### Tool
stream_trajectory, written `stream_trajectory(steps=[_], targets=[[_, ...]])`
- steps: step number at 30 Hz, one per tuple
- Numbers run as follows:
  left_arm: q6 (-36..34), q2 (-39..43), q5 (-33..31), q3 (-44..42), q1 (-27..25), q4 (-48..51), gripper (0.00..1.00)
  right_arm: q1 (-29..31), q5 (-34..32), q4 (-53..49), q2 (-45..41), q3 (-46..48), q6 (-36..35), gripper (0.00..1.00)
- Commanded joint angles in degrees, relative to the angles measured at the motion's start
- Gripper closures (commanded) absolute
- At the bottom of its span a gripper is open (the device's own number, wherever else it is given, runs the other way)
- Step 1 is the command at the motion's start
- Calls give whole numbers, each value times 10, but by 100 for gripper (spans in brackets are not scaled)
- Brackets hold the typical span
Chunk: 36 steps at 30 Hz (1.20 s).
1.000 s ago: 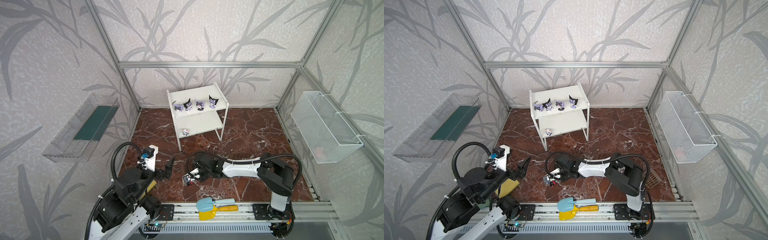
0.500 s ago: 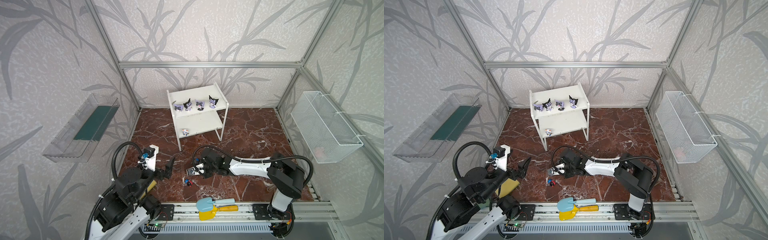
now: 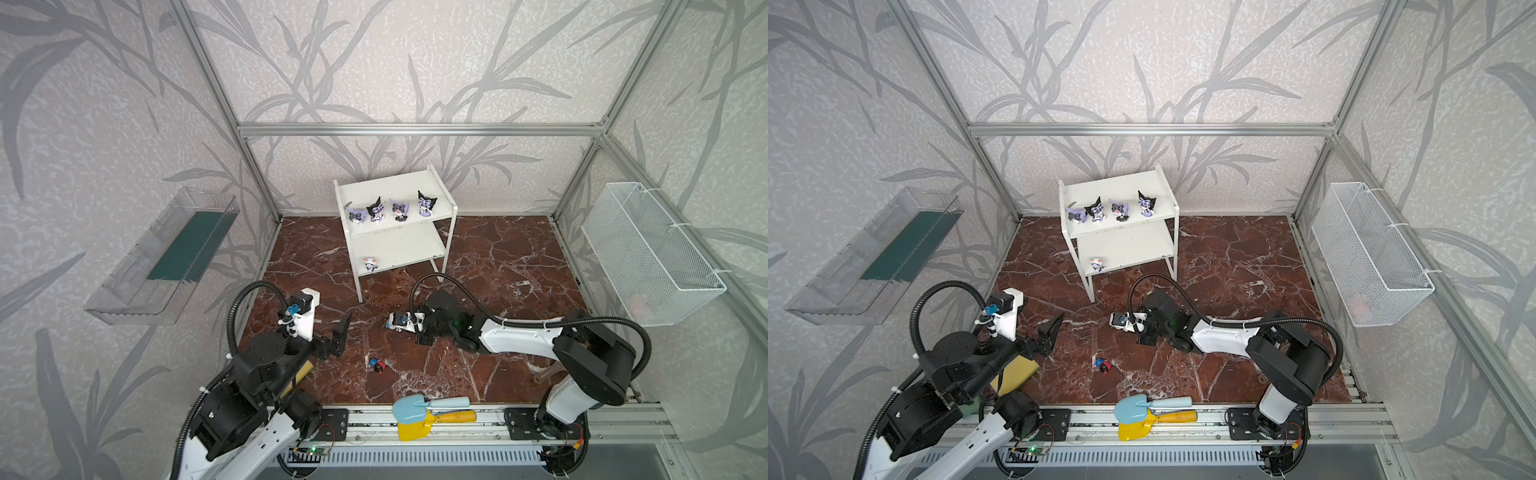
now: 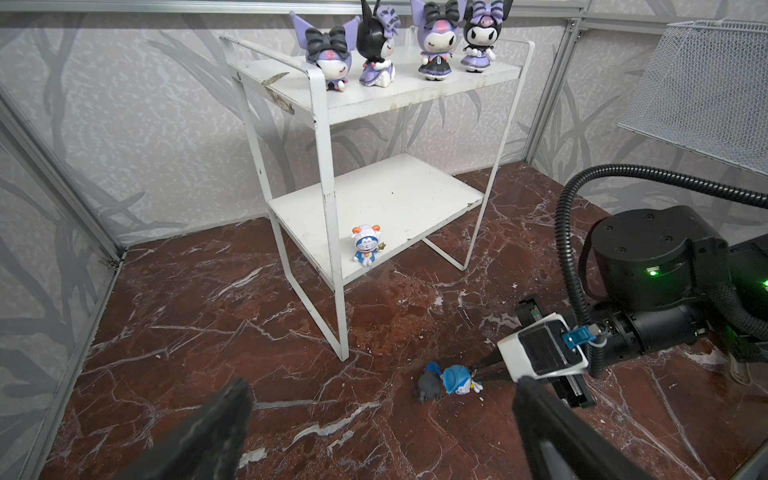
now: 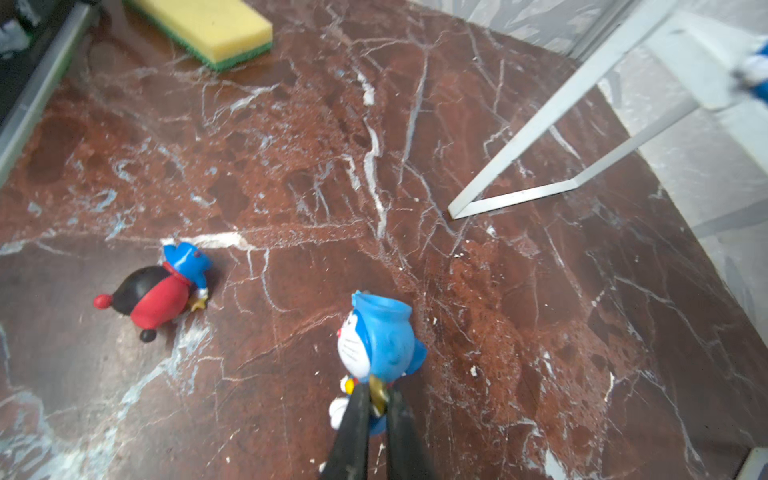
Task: Place and organize the plastic toys onto the shelf
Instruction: 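Lift the blue figure and carry it to the lower shelf tier with the right gripper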
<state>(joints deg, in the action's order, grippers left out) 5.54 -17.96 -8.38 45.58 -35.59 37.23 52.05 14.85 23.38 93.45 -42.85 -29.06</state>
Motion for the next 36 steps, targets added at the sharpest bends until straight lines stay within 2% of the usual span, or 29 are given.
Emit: stream_trajectory(steps=[1, 10, 17, 36], targets=[[-3, -4, 8, -8, 2, -12, 1, -10, -11, 129, -21, 28, 75, 89], [-2, -15, 19, -7, 2, -13, 1, -26, -26, 335, 3, 67, 128, 89], [-2, -24, 23, -7, 3, -14, 1, -52, -26, 542, 68, 80, 170, 89], [-2, -51, 53, -6, 3, -17, 1, -78, -50, 570, 147, -52, 162, 89]])
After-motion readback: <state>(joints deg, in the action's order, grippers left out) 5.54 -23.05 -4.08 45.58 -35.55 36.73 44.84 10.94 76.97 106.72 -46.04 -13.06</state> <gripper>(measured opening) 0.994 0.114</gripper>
